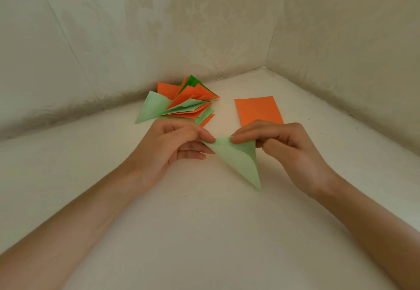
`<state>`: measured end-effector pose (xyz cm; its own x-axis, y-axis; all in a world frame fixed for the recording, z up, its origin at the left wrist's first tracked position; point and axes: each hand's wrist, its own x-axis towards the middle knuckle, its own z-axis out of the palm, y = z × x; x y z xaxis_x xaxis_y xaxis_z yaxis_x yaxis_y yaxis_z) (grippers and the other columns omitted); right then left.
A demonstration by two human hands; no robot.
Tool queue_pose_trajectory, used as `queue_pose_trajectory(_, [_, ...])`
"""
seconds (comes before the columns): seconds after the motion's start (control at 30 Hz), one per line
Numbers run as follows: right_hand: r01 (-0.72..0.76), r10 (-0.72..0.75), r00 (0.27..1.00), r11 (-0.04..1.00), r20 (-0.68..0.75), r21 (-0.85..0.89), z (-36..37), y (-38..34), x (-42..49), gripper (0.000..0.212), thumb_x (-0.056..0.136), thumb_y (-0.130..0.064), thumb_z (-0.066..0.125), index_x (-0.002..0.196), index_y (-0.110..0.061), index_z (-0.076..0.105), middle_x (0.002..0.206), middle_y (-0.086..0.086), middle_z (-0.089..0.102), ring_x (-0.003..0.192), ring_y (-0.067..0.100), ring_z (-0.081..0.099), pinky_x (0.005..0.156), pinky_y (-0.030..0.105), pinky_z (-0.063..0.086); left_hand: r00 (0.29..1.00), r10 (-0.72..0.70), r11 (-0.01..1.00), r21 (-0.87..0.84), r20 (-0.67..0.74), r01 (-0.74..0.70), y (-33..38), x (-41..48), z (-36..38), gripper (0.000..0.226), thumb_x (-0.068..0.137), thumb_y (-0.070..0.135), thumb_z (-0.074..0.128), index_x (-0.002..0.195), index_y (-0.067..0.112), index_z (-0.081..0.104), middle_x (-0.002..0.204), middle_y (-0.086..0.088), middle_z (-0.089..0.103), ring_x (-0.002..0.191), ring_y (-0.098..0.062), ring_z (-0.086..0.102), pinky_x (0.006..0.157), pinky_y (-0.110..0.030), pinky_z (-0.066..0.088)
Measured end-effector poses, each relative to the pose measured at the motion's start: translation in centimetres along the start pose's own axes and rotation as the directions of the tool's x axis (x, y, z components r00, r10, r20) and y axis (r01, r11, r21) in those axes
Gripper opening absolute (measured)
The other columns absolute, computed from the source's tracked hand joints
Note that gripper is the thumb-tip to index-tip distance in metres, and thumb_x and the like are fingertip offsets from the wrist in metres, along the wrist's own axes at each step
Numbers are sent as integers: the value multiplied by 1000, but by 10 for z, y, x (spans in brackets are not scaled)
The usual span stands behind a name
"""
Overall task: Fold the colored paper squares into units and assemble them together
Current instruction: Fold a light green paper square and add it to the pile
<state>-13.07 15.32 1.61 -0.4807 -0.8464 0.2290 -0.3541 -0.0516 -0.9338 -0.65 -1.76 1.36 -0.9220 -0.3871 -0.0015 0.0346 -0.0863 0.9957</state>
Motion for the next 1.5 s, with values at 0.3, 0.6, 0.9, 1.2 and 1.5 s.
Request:
queue_pose_trajectory(0.3, [-66, 63, 996, 997, -65, -43, 3, -1, -1, 37, 83, -44, 58, 88, -11, 72, 92, 8, 67, 86, 27, 60, 73, 31, 44, 1000, 13, 996, 91, 0, -13, 0, -2, 6, 13, 64, 13, 69, 74, 17, 75, 77, -4, 74, 75, -13, 71, 67, -19, 56])
queue_pose_trajectory(0.6, [-56, 72, 975, 995, -209, 80, 10, 1, 4, 31, 82, 11, 61, 91, -19, 63, 85, -3, 65, 76, 4, 59, 74, 16, 48, 994, 47, 993, 115, -95, -36, 1, -4, 10, 13, 77, 0, 67, 85, 10, 68, 73, -2, 74, 70, -12, 71, 62, -18, 56])
queue_pose_trajectory(0.9, [-202, 221, 931, 975, -290, 93, 4, 4, 6, 15, 86, -5, 63, 84, -19, 68, 65, -1, 64, 67, 8, 55, 69, 22, 43, 988, 143, 956, 265, -57, -123, -1, -5, 12, 7, 79, 8, 68, 80, 14, 70, 69, 2, 73, 62, -10, 69, 52, -13, 46])
queue_pose_trajectory(1.2, [-242, 145, 952, 899, -271, -366, 5, 10, 8, 15, 84, -7, 65, 77, -19, 71, 69, -15, 59, 57, -9, 48, 59, 6, 35, 918, 347, 522, 773, 193, -360, -21, -2, 8, 12, 85, 17, 65, 84, 29, 62, 75, 19, 55, 78, 1, 50, 67, -5, 33])
queue_pose_trajectory(1.5, [145, -183, 983, 662, 28, -735, -4, 16, 6, 32, 79, 6, 54, 94, -16, 72, 92, -1, 58, 89, 18, 47, 81, 25, 36, 787, 332, 112, 807, 520, -580, -23, 0, 4, 36, 83, 20, 42, 101, 18, 73, 95, 3, 65, 87, -12, 49, 72, -24, 29])
